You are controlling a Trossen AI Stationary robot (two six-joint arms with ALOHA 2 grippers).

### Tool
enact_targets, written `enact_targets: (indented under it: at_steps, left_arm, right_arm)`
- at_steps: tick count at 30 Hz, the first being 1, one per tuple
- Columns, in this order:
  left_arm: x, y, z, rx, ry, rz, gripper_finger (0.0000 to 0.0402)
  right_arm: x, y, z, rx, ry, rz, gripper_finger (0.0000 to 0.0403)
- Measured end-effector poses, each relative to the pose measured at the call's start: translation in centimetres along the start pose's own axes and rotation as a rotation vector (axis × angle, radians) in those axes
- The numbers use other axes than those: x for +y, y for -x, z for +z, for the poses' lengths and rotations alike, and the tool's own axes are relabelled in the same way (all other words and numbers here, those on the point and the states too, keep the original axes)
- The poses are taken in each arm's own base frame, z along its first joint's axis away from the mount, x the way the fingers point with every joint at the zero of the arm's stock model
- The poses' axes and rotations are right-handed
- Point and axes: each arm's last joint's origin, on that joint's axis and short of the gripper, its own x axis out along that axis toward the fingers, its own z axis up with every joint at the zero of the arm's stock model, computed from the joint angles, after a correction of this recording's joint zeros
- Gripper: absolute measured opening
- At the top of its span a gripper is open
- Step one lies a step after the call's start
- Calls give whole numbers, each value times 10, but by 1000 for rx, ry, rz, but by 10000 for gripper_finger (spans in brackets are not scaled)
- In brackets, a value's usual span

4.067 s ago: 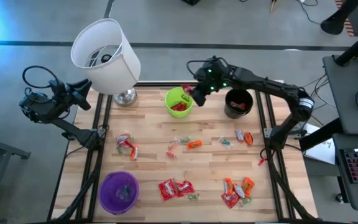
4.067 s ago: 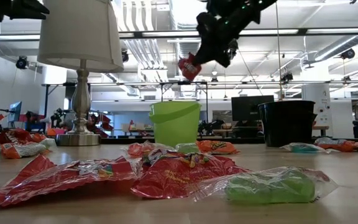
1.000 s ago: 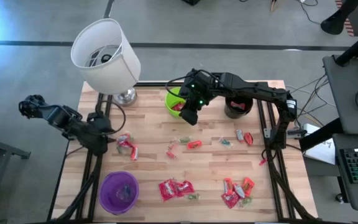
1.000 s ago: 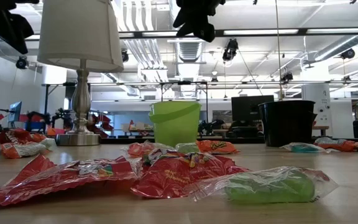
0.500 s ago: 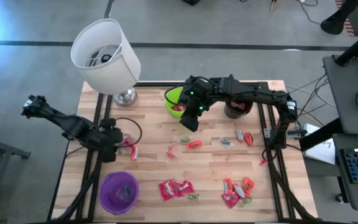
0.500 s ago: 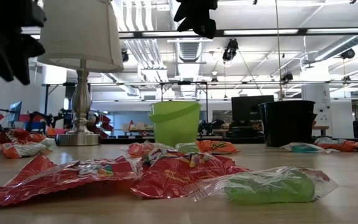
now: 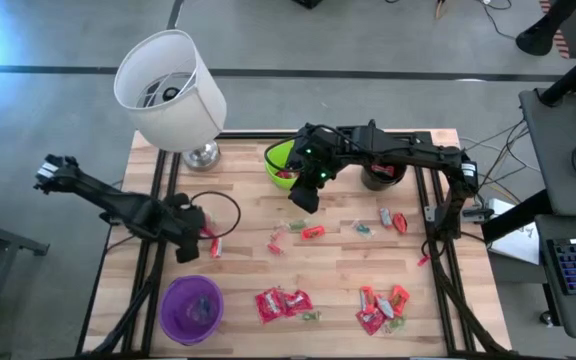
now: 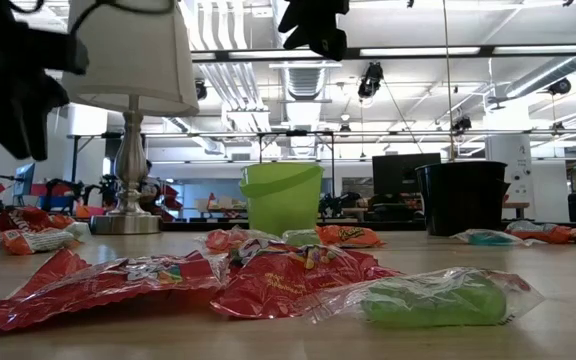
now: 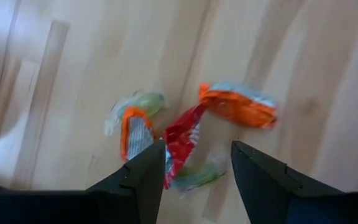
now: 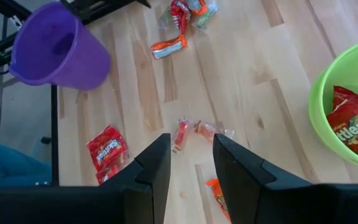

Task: Sort candy
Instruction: Put the red candy into the green bucket

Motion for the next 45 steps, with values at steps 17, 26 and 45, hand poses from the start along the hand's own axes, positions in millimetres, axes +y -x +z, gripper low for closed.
enact_targets:
  at_steps: [17,26,45]
  left_arm:
    - [-17,-24,25,-58,-71,-14,166]
    - [-18,-47,27,87,-64,75,166]
    - [-14,-76,31,315,-53,137,166]
  right_arm:
    - [-2,1,-7,73,124,-10,123]
    - [-5,5,-23,234,203,-18,147]
    - [-3,16,-33,317,288,-6,151]
